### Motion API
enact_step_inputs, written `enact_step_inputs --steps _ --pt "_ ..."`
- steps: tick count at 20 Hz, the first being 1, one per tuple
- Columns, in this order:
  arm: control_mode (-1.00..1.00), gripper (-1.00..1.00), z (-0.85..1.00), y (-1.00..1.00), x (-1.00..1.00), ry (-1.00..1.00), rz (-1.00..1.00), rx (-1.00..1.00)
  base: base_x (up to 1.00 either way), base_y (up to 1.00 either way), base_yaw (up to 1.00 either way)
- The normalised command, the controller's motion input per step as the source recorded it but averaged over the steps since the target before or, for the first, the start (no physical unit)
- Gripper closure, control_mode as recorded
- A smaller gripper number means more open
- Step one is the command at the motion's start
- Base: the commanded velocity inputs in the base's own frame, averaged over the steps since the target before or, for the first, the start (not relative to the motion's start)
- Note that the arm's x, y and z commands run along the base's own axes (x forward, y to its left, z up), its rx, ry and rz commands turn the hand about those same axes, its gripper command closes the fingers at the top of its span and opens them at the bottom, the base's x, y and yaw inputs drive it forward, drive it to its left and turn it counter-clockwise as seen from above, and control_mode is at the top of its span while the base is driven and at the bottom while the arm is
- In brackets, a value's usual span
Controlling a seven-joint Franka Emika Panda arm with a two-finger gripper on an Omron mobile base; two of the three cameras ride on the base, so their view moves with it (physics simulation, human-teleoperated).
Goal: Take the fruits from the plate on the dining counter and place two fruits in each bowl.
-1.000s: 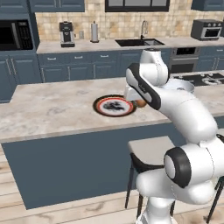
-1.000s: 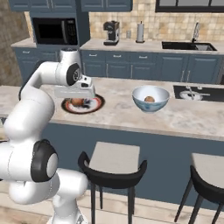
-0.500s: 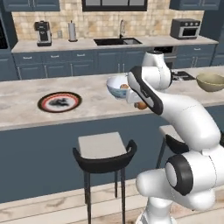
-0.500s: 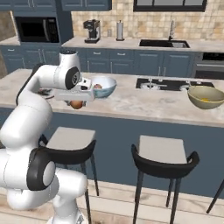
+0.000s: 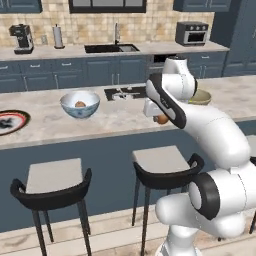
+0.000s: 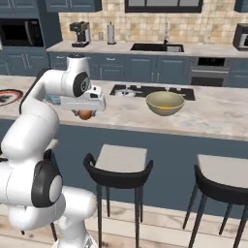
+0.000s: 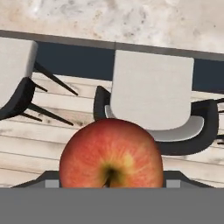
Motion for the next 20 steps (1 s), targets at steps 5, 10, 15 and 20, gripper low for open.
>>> enact_step_inputs --steps 5,10,15,20 --pt "1.00 1.00 0.00 0.00 0.00 0.00 0.00 0.00 0.15 -1.00 0.00" --pt "1.00 1.00 0.00 0.00 0.00 0.00 0.00 0.00 0.14 -0.90 0.00" --pt "1.00 1.00 0.00 0.00 0.00 0.00 0.00 0.00 0.25 -0.08 0.00" --pt "1.00 1.00 0.00 0.00 0.00 0.00 0.00 0.00 0.50 0.13 -0.08"
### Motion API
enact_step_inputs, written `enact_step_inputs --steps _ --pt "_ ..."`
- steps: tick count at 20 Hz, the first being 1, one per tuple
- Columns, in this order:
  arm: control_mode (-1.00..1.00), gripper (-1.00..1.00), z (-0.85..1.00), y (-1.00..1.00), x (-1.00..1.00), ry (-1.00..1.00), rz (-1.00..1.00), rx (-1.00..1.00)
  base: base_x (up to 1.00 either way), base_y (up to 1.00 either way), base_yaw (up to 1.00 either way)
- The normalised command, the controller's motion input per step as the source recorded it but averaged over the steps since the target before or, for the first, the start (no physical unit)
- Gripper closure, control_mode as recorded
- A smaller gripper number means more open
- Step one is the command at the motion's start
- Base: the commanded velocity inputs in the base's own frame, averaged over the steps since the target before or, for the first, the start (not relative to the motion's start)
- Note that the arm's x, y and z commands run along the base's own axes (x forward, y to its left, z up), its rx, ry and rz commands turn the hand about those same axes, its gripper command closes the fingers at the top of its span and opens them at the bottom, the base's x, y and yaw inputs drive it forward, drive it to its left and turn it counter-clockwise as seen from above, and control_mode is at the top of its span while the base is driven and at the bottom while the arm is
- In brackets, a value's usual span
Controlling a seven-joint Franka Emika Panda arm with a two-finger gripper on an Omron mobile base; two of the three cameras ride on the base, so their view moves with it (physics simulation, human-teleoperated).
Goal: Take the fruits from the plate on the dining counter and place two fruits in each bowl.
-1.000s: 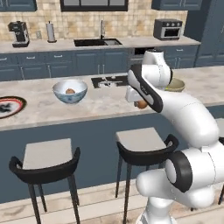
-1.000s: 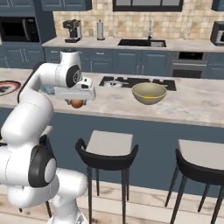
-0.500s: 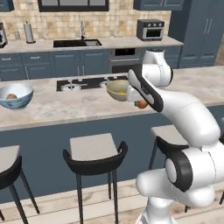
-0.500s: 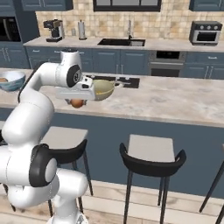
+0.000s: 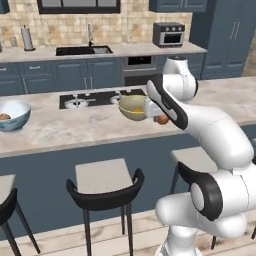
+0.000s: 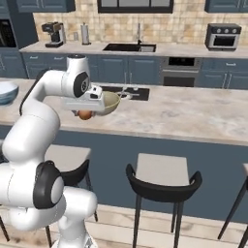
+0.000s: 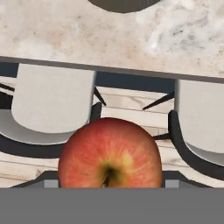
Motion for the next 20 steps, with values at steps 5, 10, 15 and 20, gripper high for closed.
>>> enact_step_inputs --steps 5,10,15,20 --pt "1.00 1.00 0.00 0.00 0.00 0.00 0.00 0.00 0.63 0.01 -0.04" --pt "1.00 1.00 0.00 0.00 0.00 0.00 0.00 0.00 0.57 0.05 0.00" --pt "1.00 1.00 0.00 0.00 0.00 0.00 0.00 0.00 0.65 0.00 0.03" --pt "1.00 1.00 0.00 0.00 0.00 0.00 0.00 0.00 0.68 0.00 0.07"
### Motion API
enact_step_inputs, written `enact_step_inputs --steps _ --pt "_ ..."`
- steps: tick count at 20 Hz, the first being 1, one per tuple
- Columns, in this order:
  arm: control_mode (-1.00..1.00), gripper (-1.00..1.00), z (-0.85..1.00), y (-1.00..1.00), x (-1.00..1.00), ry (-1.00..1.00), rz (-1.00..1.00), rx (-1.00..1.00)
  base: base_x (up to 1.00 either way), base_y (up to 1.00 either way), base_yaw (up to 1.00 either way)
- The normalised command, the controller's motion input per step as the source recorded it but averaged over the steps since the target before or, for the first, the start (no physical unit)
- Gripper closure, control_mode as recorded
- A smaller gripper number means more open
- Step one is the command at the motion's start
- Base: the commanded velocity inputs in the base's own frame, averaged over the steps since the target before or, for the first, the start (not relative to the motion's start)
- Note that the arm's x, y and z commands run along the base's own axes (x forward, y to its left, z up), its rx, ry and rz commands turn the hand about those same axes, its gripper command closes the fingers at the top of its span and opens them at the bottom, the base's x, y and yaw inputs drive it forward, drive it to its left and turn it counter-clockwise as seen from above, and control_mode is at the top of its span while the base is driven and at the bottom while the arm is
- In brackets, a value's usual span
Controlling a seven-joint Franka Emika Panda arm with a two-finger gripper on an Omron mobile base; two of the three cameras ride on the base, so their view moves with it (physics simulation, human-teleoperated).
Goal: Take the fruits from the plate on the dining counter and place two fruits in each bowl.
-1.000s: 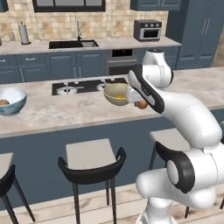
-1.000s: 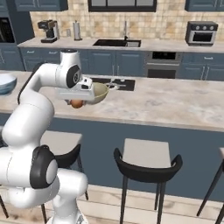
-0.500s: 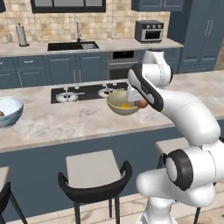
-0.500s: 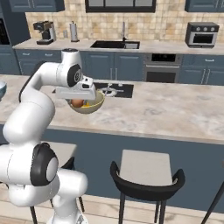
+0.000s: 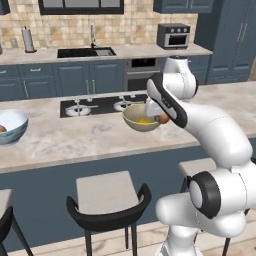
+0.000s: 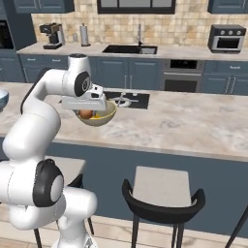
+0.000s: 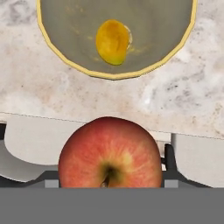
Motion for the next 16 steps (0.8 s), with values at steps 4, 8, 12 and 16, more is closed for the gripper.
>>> enact_step_inputs --steps 4,8,12,16 --pt "-1.00 1.00 -0.01 0.00 0.46 0.02 0.02 0.00 0.35 0.00 0.03" --pt "-1.00 1.00 0.00 0.00 1.00 0.08 0.04 0.01 0.00 0.00 0.00" --pt "-1.00 1.00 -0.03 0.00 1.00 0.09 0.04 0.00 0.00 0.00 0.00" --pt "-1.00 1.00 -0.02 0.00 0.95 0.08 0.01 0.00 0.00 0.00 0.00"
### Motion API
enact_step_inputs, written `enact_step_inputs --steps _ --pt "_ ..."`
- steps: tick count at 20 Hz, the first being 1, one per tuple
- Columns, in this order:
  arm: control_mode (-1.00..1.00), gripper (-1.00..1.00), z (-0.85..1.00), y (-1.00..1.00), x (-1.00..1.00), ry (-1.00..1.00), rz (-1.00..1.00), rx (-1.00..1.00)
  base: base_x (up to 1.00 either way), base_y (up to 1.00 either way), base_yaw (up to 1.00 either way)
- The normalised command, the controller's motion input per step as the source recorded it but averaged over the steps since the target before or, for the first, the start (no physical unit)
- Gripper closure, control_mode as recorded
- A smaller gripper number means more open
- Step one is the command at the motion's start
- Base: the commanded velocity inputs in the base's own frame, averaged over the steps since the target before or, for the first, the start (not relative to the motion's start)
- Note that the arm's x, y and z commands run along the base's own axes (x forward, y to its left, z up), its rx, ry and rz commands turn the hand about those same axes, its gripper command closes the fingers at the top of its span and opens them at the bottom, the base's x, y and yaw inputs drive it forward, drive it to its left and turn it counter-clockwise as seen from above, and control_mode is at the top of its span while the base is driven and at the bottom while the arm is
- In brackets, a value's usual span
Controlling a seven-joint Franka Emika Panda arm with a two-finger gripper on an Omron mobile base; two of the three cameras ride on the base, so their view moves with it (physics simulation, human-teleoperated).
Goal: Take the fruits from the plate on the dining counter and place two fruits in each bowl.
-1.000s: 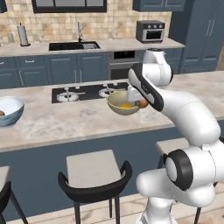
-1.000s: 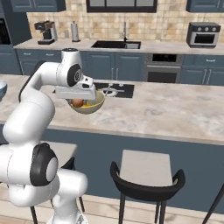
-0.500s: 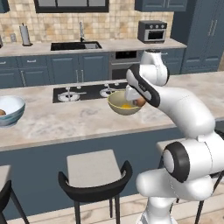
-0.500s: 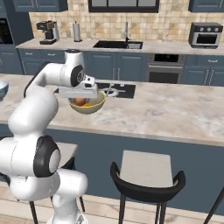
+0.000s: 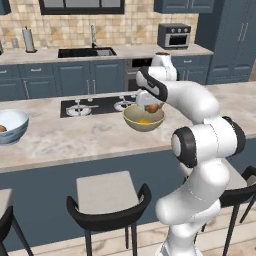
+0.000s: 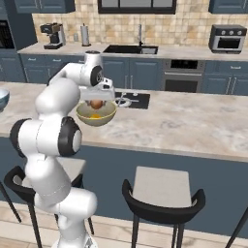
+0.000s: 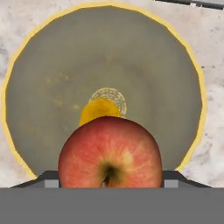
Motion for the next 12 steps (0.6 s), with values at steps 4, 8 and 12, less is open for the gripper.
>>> enact_step_inputs --steps 4,8,12 --pt "-1.00 1.00 -0.36 0.17 0.76 0.08 0.00 0.00 0.00 0.00 0.00" --pt "-1.00 1.00 -0.66 0.08 0.24 0.04 0.00 0.00 0.00 0.00 0.00" --pt "-1.00 1.00 -0.41 0.01 0.05 0.00 0.00 0.00 0.00 0.00 0.00"
